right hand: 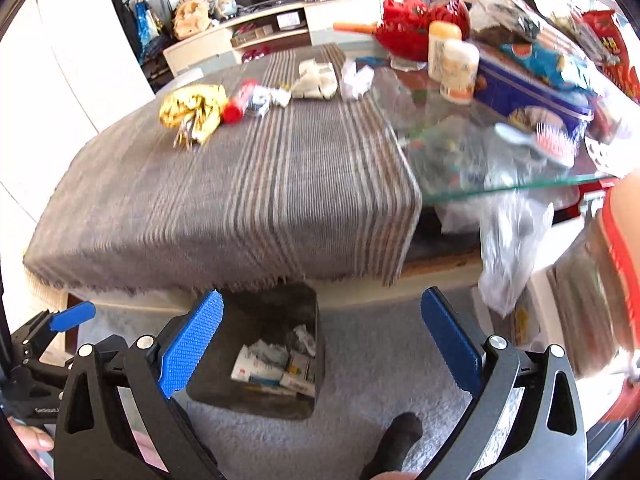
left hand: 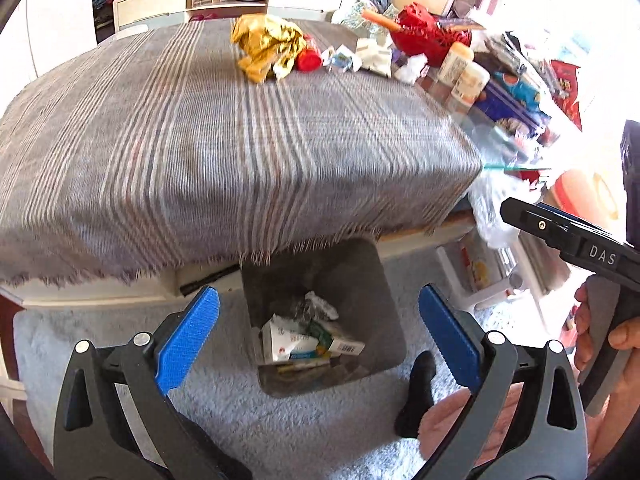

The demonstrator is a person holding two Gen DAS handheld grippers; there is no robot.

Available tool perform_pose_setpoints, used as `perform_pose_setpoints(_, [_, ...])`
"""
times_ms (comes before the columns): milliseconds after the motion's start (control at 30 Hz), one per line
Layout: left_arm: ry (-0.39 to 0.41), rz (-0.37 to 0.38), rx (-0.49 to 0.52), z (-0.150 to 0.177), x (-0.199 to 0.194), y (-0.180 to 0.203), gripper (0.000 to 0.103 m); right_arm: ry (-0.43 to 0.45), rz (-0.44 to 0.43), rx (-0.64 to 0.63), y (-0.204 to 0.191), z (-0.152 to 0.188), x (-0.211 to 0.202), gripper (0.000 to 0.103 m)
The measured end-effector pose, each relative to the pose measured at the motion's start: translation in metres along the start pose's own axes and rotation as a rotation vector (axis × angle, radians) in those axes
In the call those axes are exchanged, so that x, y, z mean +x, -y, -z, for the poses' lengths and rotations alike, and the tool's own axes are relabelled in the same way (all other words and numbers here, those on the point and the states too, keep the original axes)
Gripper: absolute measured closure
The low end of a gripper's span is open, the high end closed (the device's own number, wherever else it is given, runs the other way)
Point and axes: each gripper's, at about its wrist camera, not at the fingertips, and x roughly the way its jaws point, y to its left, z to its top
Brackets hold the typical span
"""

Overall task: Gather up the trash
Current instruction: 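Grasp yellow crumpled foil with left gripper while right gripper grasps white tissue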

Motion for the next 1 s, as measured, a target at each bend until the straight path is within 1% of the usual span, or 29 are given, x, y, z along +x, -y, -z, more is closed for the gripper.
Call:
perform_pose_setpoints(100, [0.01, -0.004, -0.001, -0.02, -0.001, -0.004, 0.008, 0.018, 0.005, -0.003, -0.002, -0.021, 0.002, 0.003])
perform_pose_setpoints(233, [0.039, -0.026, 0.001, -0.056, 0.002, -0.016, 0.008, 0.033, 0.011, -0.004, -0.007, -0.052, 0.011, 0.003])
perform_pose_setpoints(333, [0.06, -0.04, -0.014, -0.085, 0.008, -0.028, 0.008, 0.054, 0.018, -0.01, -0.013, -0.081, 0.022, 0.003])
perform_pose_setpoints(467, [0.073, -0.065, -0.021, -0.122, 0.022, -0.041, 0.008, 0.06, -0.001, 0.005, -0.014, -0.113, 0.043, 0.003])
perform_pose_setpoints(600, [0.081, -0.084, -0.035, -0.151, 0.037, -0.052, 0.008, 0.057, -0.019, 0.073, -0.004, -0.142, 0.071, 0.003])
perform_pose_setpoints(733, [0.095, -0.106, -0.034, -0.186, 0.051, -0.058, 0.008, 0.076, 0.01, 0.111, 0.007, -0.169, 0.093, 0.003])
perform_pose_setpoints(833, [0.103, -0.121, -0.032, -0.206, 0.063, -0.061, 0.008, 0.075, 0.03, 0.133, 0.017, -0.184, 0.11, 0.003])
perform_pose_setpoints(1000, [0.1, -0.135, -0.029, -0.232, 0.085, -0.063, 0.008, 0.085, 0.041, 0.15, 0.031, -0.199, 0.127, 0.004])
